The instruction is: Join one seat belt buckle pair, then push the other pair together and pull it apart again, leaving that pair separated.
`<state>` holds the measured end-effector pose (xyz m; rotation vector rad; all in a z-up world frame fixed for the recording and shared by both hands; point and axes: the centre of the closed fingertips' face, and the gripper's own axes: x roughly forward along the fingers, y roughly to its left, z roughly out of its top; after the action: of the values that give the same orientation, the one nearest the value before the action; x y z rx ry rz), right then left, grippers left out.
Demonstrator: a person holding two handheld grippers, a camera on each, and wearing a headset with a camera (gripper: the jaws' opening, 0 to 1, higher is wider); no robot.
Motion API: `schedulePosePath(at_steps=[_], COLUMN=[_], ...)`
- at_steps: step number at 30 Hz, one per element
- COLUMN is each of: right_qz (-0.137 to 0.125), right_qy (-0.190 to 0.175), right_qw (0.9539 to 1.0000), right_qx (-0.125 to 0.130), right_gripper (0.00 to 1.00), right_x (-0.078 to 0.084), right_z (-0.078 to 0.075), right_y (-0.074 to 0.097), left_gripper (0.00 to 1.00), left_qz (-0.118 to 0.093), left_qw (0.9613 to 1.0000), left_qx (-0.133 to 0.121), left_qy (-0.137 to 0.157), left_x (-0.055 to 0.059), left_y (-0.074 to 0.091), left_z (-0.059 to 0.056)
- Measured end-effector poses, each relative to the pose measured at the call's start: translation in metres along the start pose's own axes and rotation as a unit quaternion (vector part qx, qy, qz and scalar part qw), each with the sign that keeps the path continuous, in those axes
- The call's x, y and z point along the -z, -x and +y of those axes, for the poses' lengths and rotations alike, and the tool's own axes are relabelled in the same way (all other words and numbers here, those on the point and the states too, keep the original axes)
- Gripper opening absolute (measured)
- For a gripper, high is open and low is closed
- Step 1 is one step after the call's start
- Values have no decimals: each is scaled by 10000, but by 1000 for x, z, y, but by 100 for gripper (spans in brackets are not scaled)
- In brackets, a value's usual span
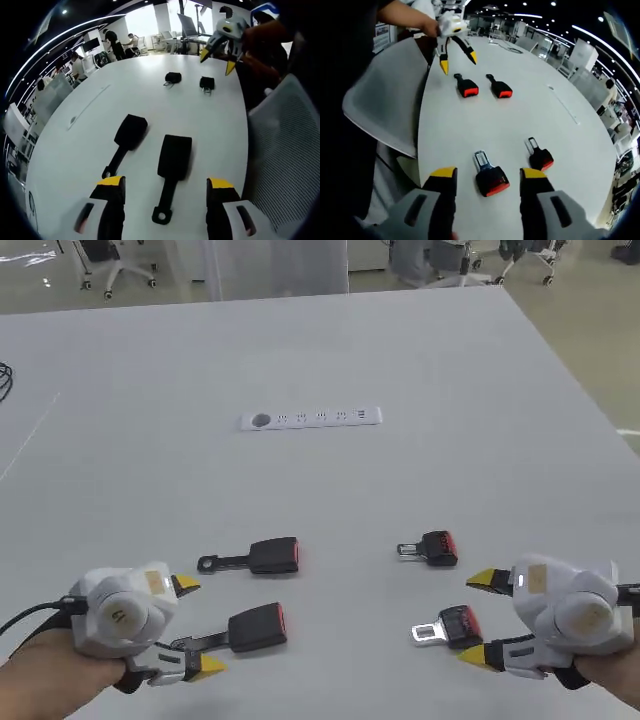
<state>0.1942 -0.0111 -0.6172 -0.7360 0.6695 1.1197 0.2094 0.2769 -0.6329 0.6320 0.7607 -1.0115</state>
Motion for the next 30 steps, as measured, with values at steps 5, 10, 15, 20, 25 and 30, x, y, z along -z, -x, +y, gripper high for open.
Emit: schedulePosePath(at_steps=[5, 10, 15, 20, 25, 30], right_qz=[234, 446, 615, 648, 729, 808], right_qy=[255, 379, 384, 392, 434, 466], right_qw=[9992, 9976, 9959, 9950, 9936, 9923], right_qx=[-212, -380, -534, -653, -750, -815], right_gripper=[48, 47, 46, 43, 42, 41], right_x=[11, 25, 33, 37, 43, 49], right_z=[1, 1, 0, -2, -4, -4], right_y=[-13, -25, -30, -36, -39, -42], left_gripper=[64, 62, 58, 55, 52, 48], left_qz=[85, 150, 229, 320, 392, 438], left_qw=[9998, 9993, 9984, 9971, 9955, 9941], left_qx=[167, 314, 444, 590, 761, 848], left_qy=[-76, -142, -274, -351, -415, -509], left_x=[-2, -7, -10, -10, -10, -8], left_y=[-12, -22, -31, -38, -40, -44], left_z=[-3, -6, -7, -8, -12, -15])
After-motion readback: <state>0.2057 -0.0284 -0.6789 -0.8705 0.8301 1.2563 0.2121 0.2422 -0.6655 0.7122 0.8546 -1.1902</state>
